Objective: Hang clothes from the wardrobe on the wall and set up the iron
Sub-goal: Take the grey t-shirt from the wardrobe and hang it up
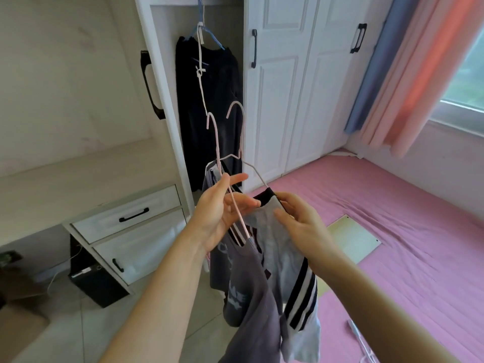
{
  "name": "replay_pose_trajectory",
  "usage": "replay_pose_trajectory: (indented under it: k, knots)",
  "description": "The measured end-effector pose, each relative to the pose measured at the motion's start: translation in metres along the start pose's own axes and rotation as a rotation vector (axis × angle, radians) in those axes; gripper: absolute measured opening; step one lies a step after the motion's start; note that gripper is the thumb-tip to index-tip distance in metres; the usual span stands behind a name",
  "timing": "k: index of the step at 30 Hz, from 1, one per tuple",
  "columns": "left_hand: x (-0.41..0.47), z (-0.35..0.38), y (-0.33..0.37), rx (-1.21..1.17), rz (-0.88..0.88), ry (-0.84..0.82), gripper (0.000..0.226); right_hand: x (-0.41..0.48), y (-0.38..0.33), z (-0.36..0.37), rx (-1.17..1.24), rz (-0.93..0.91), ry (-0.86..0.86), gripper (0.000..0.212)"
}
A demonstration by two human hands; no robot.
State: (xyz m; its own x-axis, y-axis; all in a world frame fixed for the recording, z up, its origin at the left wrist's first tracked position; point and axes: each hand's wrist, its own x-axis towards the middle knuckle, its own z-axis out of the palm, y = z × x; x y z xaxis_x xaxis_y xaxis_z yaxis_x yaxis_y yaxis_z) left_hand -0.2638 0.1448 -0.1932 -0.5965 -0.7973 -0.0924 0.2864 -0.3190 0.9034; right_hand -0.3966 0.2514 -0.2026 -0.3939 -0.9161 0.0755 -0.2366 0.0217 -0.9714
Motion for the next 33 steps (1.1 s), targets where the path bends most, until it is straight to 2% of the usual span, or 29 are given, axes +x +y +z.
replay_pose_trajectory:
  k: [7, 13, 19, 28, 33]
  knots:
    - [-0.035, 0.001, -0.016, -0.235, -0.053, 0.006, 0.029, -0.032, 0.009, -0.013, 0.025, -0.008, -0.093, 0.032]
    - [-0.065, 0.013, -0.033, -0.404, 0.001, 0.175, 0.025, -0.055, 0.008, -0.027, 0.004, -0.071, -0.227, 0.034]
    - [-0.091, 0.027, -0.037, -0.41, 0.068, 0.317, 0.031, -0.068, 0.004, -0.036, -0.057, -0.18, -0.386, 0.035]
    - [-0.135, 0.04, -0.041, -0.58, 0.252, 0.454, 0.032, -0.091, 0.002, -0.02, 0.009, -0.229, -0.615, 0.027]
    - [-0.155, 0.035, -0.045, -0.429, 0.335, 0.542, 0.032, -0.096, 0.002, -0.003, 0.032, -0.214, -0.688, 0.025]
